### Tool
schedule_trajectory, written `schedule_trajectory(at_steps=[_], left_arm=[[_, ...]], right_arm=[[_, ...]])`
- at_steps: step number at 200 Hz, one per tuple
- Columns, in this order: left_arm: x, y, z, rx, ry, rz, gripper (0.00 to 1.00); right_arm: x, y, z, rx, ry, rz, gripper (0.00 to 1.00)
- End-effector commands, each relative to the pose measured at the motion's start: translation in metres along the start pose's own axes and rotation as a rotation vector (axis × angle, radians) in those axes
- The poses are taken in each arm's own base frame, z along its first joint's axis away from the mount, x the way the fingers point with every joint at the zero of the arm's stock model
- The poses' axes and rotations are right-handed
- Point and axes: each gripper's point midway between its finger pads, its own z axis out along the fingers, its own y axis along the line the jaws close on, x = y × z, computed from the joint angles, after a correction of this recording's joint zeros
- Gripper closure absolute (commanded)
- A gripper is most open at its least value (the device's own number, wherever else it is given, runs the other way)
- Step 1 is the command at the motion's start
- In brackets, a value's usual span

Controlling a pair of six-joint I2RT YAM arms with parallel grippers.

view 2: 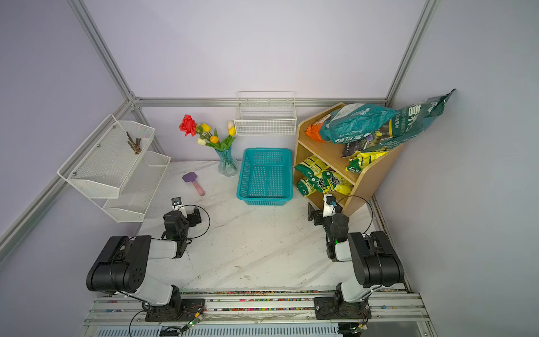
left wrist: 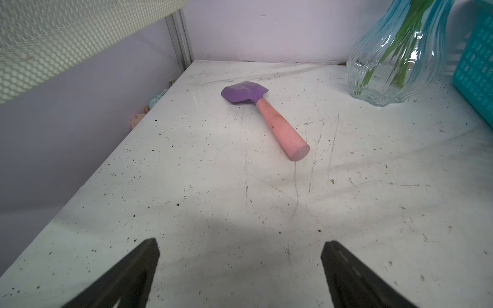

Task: Take down the fertilizer bag from the shelf
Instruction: Adjust the storage box at the center of the board.

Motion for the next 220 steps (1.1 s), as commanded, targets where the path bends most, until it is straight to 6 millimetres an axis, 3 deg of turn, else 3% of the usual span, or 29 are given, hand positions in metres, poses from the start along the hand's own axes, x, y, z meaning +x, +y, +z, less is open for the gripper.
schedule_trajectory(at_steps=[1, 152, 161, 178, 198, 220], left_arm=[[-0.014, 0.0, 0.002, -0.008, -0.043, -0.008, 0.0], [-0.014, 0.0, 0.001, -0.005, -0.045, -0.007, 0.0], [-0.021, -0.003, 0.0, 0.006, -0.068, 0.004, 0.0], [-0.035, -0.01, -0.007, 0.004, -0.057, 0.043, 0.0], [-0.053, -0.014, -0.021, 0.024, -0.037, 0.035, 0.0], [-0.07, -0.021, -0.035, 0.047, -0.038, 0.003, 0.0]], right_arm=[[-0.007, -0.025, -0.001, 0.118, -0.028, 0.006, 0.0], [-0.011, -0.022, -0.002, 0.107, -0.03, 0.001, 0.0], [-0.023, -0.02, -0.003, 0.096, -0.045, -0.001, 0.0], [-0.027, -0.018, 0.002, 0.084, 0.011, 0.015, 0.0], [-0.023, -0.033, 0.011, 0.182, 0.162, 0.17, 0.0], [-0.023, -0.02, 0.01, 0.124, 0.329, 0.183, 0.0]])
